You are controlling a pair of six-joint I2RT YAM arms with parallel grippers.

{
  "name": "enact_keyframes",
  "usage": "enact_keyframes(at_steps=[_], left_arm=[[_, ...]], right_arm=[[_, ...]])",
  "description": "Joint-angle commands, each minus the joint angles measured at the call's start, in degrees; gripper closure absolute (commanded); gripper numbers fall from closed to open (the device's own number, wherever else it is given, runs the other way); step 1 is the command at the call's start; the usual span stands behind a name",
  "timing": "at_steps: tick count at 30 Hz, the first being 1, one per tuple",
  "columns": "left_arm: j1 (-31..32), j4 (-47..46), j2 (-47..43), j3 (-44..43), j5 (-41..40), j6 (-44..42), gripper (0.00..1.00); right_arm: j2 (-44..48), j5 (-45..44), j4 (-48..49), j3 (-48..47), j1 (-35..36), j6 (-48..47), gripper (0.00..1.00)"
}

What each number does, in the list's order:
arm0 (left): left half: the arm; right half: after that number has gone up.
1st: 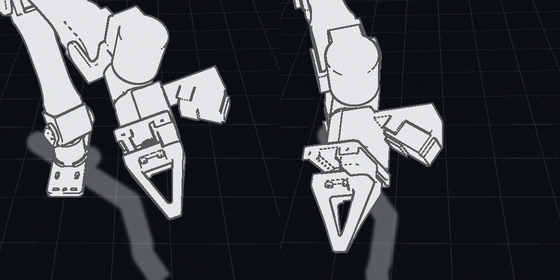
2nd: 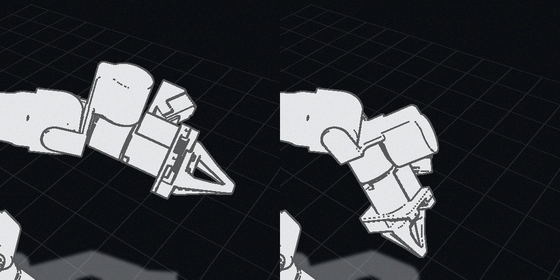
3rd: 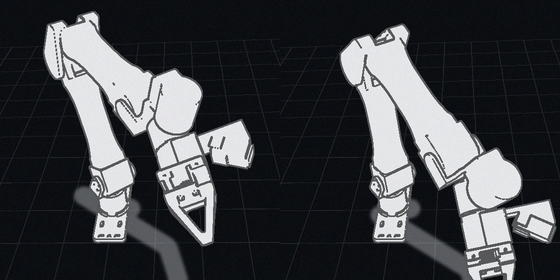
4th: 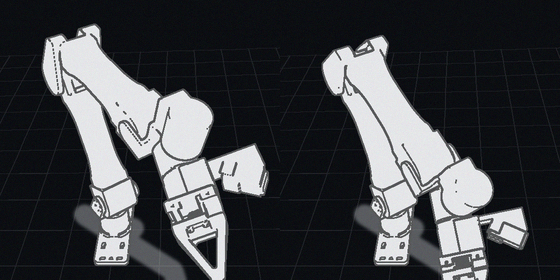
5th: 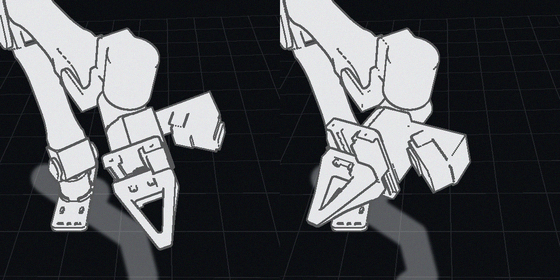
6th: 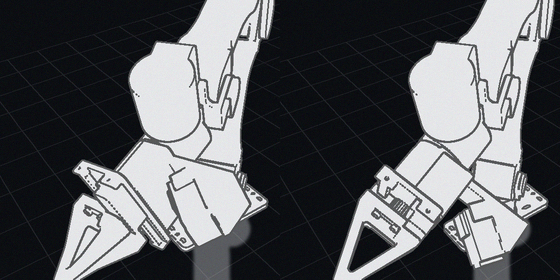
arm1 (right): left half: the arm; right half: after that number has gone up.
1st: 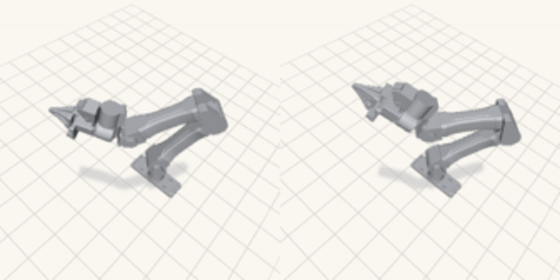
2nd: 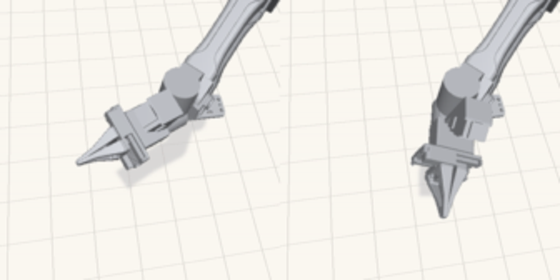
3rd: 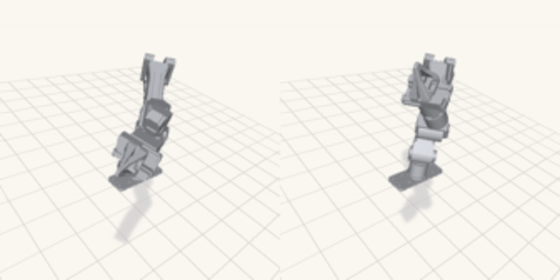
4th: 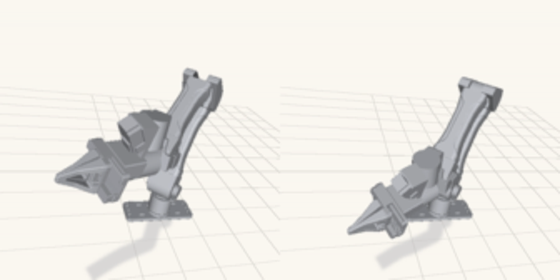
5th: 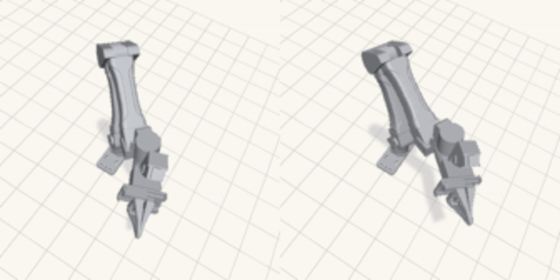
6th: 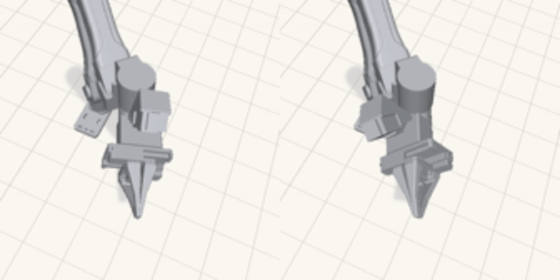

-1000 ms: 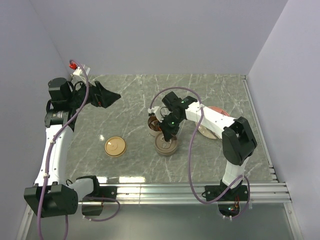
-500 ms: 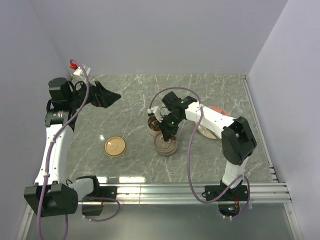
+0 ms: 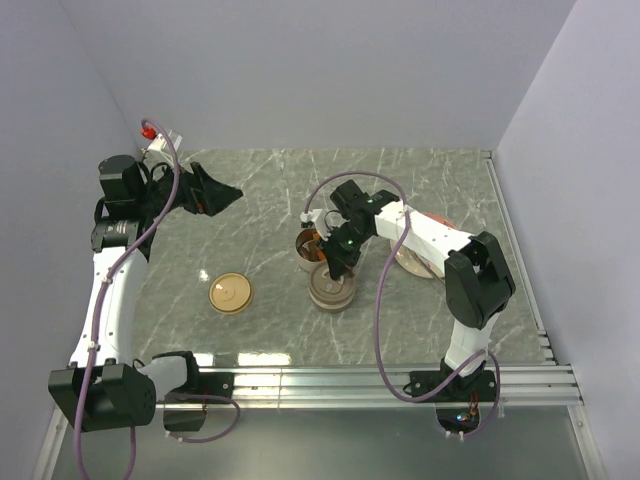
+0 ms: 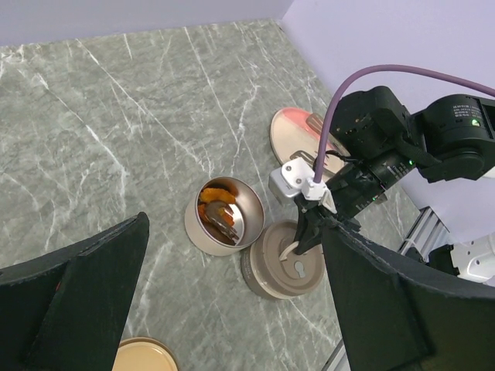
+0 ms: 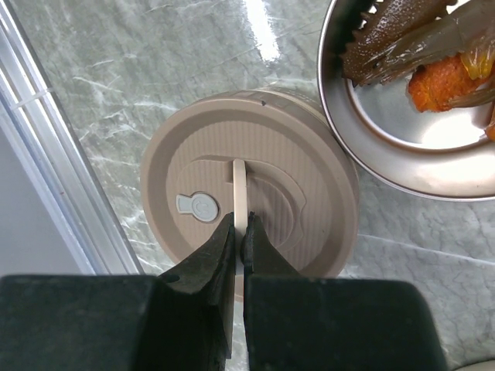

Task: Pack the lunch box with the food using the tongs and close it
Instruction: Put the lid back on the lunch box

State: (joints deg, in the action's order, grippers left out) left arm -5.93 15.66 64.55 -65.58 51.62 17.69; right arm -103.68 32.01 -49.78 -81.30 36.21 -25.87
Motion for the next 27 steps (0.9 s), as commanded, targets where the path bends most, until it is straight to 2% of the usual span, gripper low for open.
enact_keyframes(at_steps=[1, 27], left_arm=[[-0.04, -1.86, 0.13, -0.42, 1.47, -0.11, 0.01], [-0.04, -3.71, 0.75, 0.28, 2.17, 0.76, 0.01]], right_arm=[[0.85, 0.77, 1.0, 0.09, -0.7, -1.2, 1.0], [-0.73, 3.76, 2.23, 1.75, -0.61, -0.5, 1.0]])
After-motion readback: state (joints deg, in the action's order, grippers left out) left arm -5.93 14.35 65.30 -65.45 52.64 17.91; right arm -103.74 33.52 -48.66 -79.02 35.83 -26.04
